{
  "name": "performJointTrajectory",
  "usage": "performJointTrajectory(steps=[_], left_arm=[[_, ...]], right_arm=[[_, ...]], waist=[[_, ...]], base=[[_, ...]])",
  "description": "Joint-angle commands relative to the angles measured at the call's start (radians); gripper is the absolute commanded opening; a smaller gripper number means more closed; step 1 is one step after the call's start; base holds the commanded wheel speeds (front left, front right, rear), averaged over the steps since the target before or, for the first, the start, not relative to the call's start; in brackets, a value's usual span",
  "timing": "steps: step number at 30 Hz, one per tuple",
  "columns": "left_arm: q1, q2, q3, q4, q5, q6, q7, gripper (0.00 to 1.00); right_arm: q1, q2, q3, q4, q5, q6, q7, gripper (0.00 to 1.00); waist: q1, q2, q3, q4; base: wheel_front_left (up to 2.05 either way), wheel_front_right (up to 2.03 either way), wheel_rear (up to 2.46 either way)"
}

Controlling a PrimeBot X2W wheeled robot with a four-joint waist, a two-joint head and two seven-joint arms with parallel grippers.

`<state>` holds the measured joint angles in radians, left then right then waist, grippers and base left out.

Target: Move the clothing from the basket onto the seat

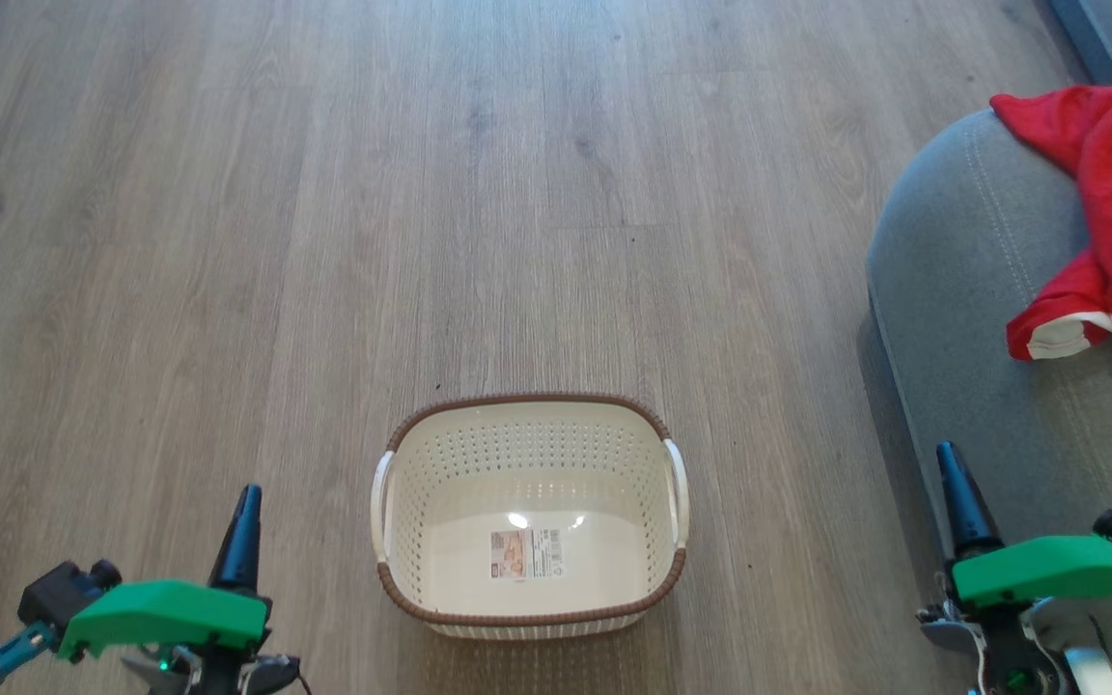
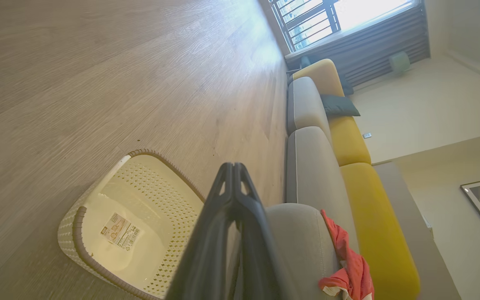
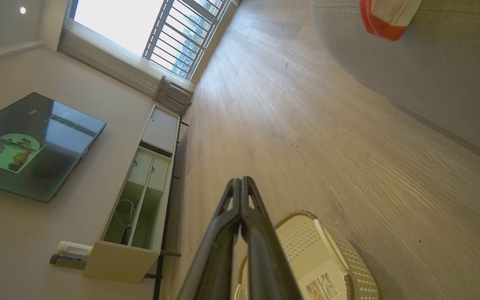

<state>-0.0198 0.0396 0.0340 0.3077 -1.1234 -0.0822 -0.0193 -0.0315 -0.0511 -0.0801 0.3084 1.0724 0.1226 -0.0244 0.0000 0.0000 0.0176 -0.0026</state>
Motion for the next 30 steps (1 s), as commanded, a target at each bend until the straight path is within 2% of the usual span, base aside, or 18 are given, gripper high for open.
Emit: performJointTrajectory(steps=[1, 30], left_arm=[[-0.057, 0.008, 0.029, -0.038, -0.025, -0.007, 0.004, 0.0], [-0.077, 0.01, 0.061, -0.053, -0.316, -0.033, 0.086, 0.0]], right_arm=[[-0.054, -0.002, 0.008, -0.04, 0.026, 0.005, 0.006, 0.0], [-0.068, -0.002, -0.017, -0.055, 0.35, 0.007, 0.088, 0.0]], waist=[[0.0, 0.0, 0.0, 0.0], [0.0, 0.0, -0.009, 0.002]], base=[[0.0, 0.0, 0.0], [0.0, 0.0, 0.0]])
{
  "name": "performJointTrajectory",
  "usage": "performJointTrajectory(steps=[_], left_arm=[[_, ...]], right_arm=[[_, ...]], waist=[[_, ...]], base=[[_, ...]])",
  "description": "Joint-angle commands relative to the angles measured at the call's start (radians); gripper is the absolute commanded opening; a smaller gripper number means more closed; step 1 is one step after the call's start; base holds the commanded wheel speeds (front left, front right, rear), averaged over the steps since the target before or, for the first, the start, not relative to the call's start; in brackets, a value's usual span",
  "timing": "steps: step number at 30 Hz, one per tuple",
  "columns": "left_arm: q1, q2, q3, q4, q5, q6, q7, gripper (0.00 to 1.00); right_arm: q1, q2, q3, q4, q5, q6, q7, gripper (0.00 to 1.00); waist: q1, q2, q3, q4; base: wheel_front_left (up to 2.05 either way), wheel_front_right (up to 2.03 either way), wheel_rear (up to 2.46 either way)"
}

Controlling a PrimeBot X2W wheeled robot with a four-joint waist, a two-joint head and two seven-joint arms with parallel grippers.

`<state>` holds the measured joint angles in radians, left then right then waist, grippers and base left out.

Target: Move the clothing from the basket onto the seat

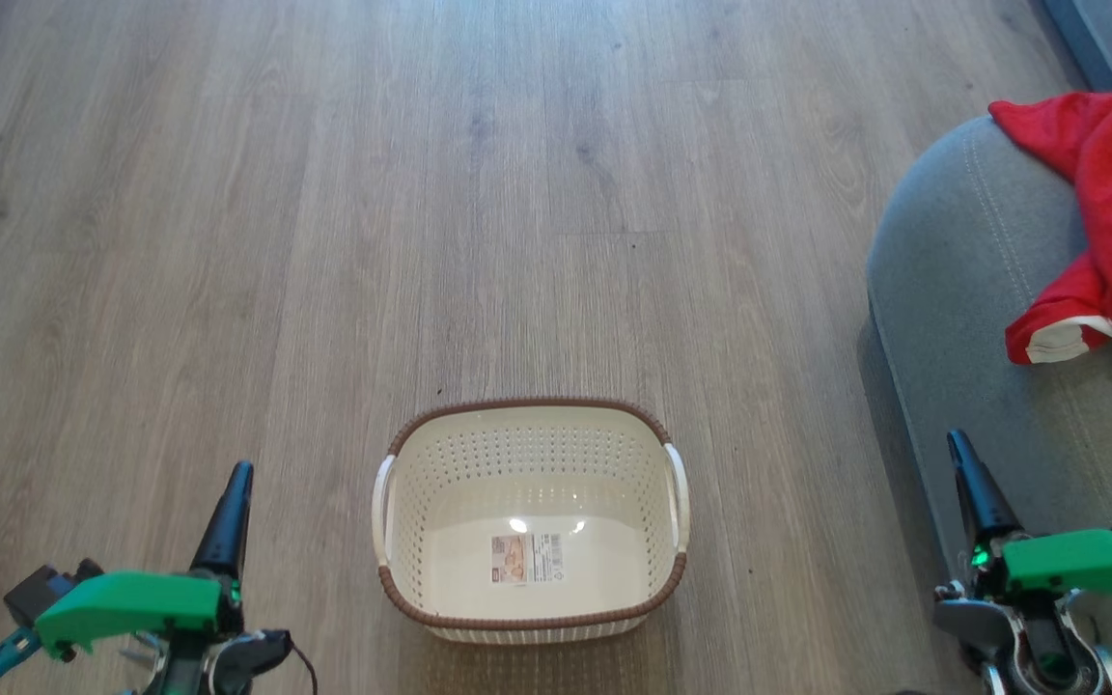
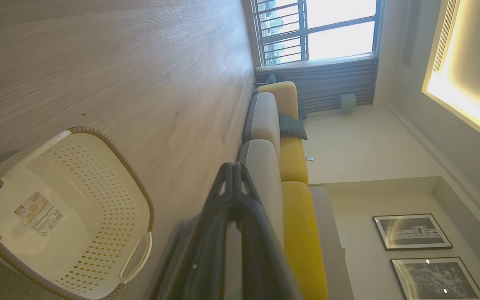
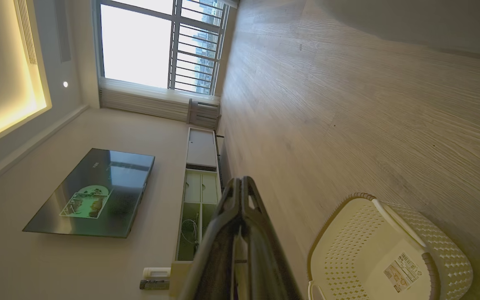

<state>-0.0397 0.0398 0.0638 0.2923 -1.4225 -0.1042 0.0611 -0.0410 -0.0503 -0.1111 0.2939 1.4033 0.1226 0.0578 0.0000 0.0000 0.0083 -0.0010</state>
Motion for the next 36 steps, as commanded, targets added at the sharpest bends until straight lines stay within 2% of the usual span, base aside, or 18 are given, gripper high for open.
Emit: performJointTrajectory(steps=[1, 16, 36], left_arm=[[-0.058, 0.01, 0.033, -0.038, -0.027, -0.012, 0.008, 0.0], [-0.068, 0.01, 0.05, -0.047, -0.183, -0.026, 0.051, 0.0], [-0.068, 0.01, 0.05, -0.047, -0.186, -0.026, 0.052, 0.0]], right_arm=[[-0.059, -0.002, 0.013, -0.041, 0.03, 0.007, 0.009, 0.0], [-0.067, -0.002, -0.001, -0.049, 0.203, 0.008, 0.053, 0.0], [-0.067, -0.001, -0.002, -0.049, 0.206, 0.008, 0.055, 0.0]], waist=[[0.0, 0.0, 0.0, 0.0], [0.0, 0.0, -0.005, 0.001], [0.0, 0.0, -0.005, 0.001]], base=[[0.0, 0.0, 0.0], [0.0, 0.0, 0.0], [0.0, 0.0, 0.0]])
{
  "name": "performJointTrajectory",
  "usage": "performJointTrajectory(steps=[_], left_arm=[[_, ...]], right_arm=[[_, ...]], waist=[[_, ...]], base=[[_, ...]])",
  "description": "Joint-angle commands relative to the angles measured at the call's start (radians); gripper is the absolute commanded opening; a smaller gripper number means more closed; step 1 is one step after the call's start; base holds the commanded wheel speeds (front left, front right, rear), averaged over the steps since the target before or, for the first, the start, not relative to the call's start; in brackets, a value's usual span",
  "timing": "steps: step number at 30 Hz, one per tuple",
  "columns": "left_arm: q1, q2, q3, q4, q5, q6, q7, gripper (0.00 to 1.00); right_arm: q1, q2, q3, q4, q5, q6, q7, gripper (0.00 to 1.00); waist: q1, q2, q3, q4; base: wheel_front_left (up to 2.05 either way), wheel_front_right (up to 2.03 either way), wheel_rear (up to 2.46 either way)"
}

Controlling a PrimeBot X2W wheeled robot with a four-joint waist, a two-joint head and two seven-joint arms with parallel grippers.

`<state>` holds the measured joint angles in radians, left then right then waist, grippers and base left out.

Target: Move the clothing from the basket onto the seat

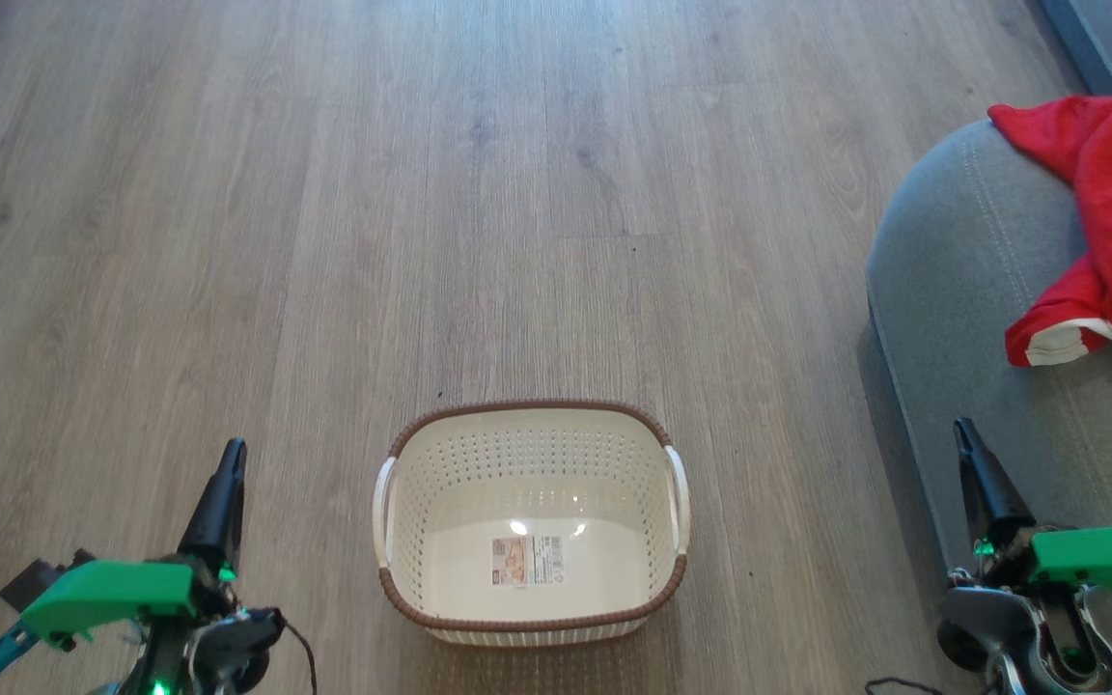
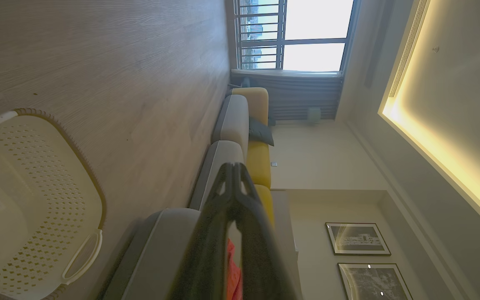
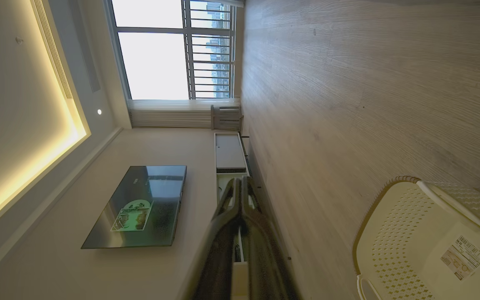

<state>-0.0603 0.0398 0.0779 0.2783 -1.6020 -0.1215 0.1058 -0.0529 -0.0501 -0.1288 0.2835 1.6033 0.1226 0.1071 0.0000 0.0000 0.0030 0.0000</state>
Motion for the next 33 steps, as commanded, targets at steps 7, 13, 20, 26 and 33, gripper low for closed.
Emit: performJointTrajectory(steps=[7, 13, 20, 26, 33], left_arm=[[-0.048, 0.01, 0.036, -0.033, -0.007, -0.009, 0.008, 0.0], [-0.048, 0.01, 0.036, -0.033, -0.007, -0.009, 0.008, 0.0], [-0.048, 0.01, 0.036, -0.033, -0.007, -0.009, 0.007, 0.0], [-0.048, 0.01, 0.036, -0.033, -0.007, -0.009, 0.007, 0.0], [-0.048, 0.01, 0.036, -0.033, -0.007, -0.009, 0.007, 0.0]], right_arm=[[-0.055, -0.001, 0.016, -0.039, 0.006, 0.008, 0.005, 0.0], [-0.055, -0.001, 0.016, -0.039, 0.006, 0.008, 0.006, 0.0], [-0.055, -0.001, 0.015, -0.039, 0.006, 0.008, 0.006, 0.0], [-0.055, -0.001, 0.015, -0.039, 0.005, 0.008, 0.006, 0.0], [-0.055, -0.001, 0.015, -0.039, 0.005, 0.008, 0.006, 0.0]], waist=[[0.0, 0.0, 0.0, 0.0], [0.0, 0.0, 0.0, 0.0], [0.0, 0.0, 0.0, 0.0], [0.0, 0.0, 0.0, 0.0], [0.0, 0.0, 0.0, 0.0]], base=[[0.0, 0.0, 0.0], [0.0, 0.0, 0.0], [0.0, 0.0, 0.0], [0.0, 0.0, 0.0], [0.0, 0.0, 0.0]])
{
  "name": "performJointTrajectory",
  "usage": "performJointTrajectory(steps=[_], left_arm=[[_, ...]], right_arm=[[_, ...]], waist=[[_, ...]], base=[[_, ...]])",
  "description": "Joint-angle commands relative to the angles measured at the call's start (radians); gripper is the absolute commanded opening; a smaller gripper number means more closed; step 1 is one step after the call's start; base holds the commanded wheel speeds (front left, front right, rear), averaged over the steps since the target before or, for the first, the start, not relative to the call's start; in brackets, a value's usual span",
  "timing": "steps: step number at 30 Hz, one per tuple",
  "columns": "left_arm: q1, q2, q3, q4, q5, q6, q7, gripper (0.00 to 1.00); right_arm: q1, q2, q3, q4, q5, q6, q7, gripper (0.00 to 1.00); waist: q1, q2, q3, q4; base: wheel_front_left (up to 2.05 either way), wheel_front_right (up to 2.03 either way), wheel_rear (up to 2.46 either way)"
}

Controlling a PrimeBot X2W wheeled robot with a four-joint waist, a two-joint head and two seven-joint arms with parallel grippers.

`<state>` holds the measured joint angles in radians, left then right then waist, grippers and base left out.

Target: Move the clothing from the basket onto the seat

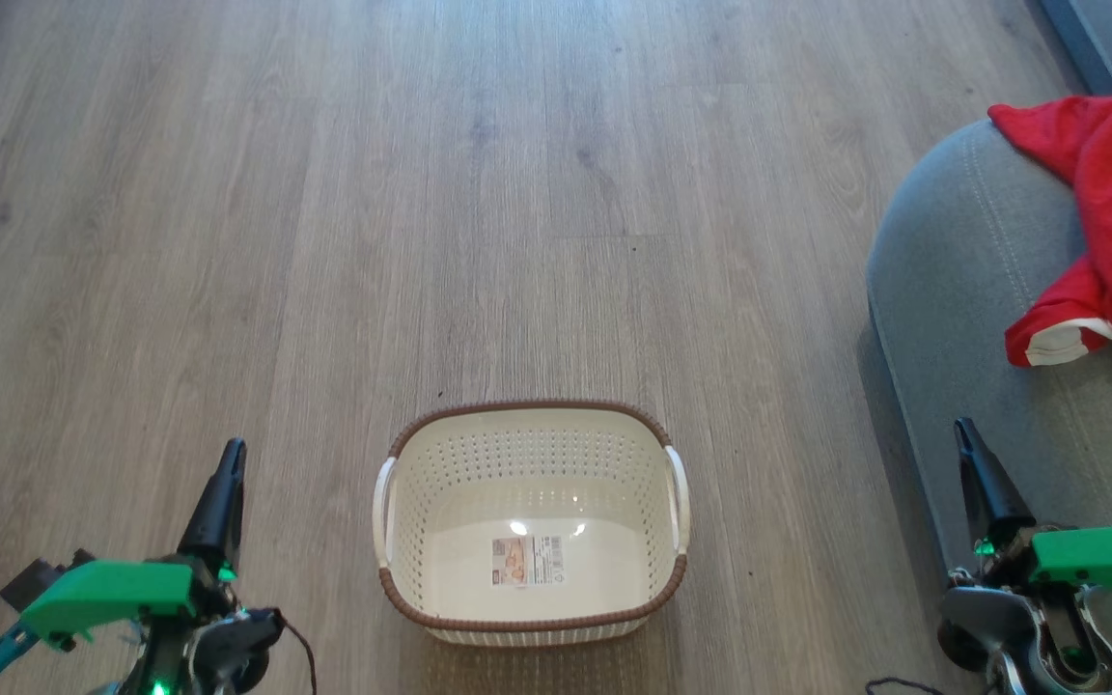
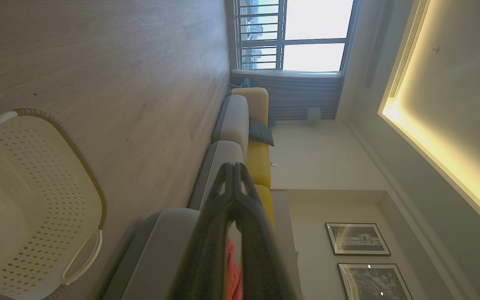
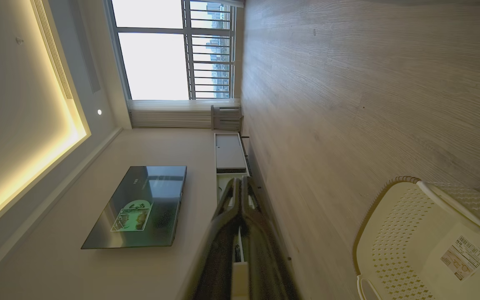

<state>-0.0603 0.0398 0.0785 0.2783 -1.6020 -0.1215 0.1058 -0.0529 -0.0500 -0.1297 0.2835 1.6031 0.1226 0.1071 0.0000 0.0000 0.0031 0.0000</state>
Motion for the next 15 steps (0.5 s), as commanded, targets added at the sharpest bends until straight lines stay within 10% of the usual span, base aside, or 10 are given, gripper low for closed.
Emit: performJointTrajectory(steps=[1, 15], left_arm=[[-0.048, 0.01, 0.035, -0.033, -0.007, -0.009, 0.007, 0.0], [-0.048, 0.01, 0.035, -0.033, -0.007, -0.009, 0.007, 0.0]], right_arm=[[-0.055, -0.001, 0.016, -0.039, 0.005, 0.008, 0.006, 0.0], [-0.055, -0.001, 0.016, -0.039, 0.005, 0.008, 0.006, 0.0]], waist=[[0.0, 0.0, 0.0, 0.0], [0.0, 0.0, 0.0, 0.0]], base=[[0.0, 0.0, 0.0], [0.0, 0.0, 0.0]])
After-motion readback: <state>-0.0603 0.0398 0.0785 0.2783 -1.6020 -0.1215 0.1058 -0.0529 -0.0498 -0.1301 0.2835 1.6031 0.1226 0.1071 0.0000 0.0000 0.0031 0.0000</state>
